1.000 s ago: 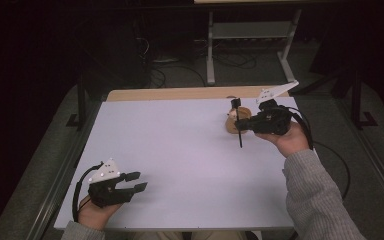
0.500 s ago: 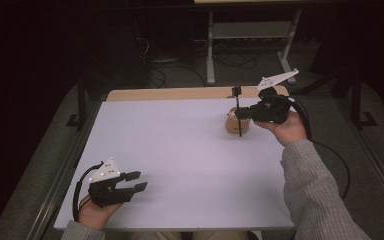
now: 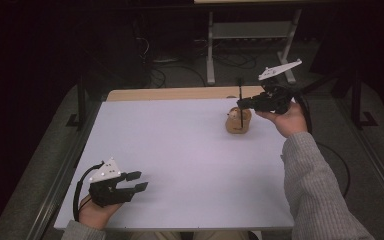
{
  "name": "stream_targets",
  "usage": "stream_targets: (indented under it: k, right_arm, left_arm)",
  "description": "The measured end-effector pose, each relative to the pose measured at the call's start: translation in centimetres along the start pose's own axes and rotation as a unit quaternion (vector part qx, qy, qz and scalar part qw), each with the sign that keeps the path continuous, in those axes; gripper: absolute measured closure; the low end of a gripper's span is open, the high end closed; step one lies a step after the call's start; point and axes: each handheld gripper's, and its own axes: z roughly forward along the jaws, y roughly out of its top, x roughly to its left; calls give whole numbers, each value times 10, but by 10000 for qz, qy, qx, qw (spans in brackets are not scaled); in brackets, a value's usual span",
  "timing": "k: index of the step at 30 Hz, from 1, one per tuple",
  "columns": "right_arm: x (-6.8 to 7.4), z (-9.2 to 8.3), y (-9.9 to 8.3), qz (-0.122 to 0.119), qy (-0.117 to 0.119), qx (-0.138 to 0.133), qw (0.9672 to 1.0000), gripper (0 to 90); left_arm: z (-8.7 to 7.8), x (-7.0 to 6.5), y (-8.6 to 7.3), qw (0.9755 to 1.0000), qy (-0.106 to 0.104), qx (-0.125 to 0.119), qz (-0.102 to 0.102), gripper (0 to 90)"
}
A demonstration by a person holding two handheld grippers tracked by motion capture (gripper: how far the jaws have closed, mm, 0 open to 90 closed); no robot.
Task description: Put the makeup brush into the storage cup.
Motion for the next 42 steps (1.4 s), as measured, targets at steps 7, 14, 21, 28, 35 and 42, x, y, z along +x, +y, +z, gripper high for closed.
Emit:
stream_targets:
  k: [7,14,21,28,35,42]
  right_arm:
    - [-7,3,10,1,-124,30,9999,848]
    - [-12,2,22,131,-212,7,9997,848]
    - [-17,6,29,210,-398,12,9990,848]
    - [-30,12,25,479,-634,48,9968,848]
    - [-36,21,22,572,-711,44,9958,848]
    - [-40,27,20,674,-745,85,9949,847]
  left_arm:
    - [0,-1,0,10000,-5,-48,-43,536]
    - [-1,-1,0,10000,-19,-44,-11,536]
    - [0,-1,0,10000,-29,-44,-15,535]
    - [0,-1,0,10000,-38,-61,-30,535]
    - [1,-2,0,10000,-41,-60,18,534]
    - [0,-1,0,9999,-22,7,120,534]
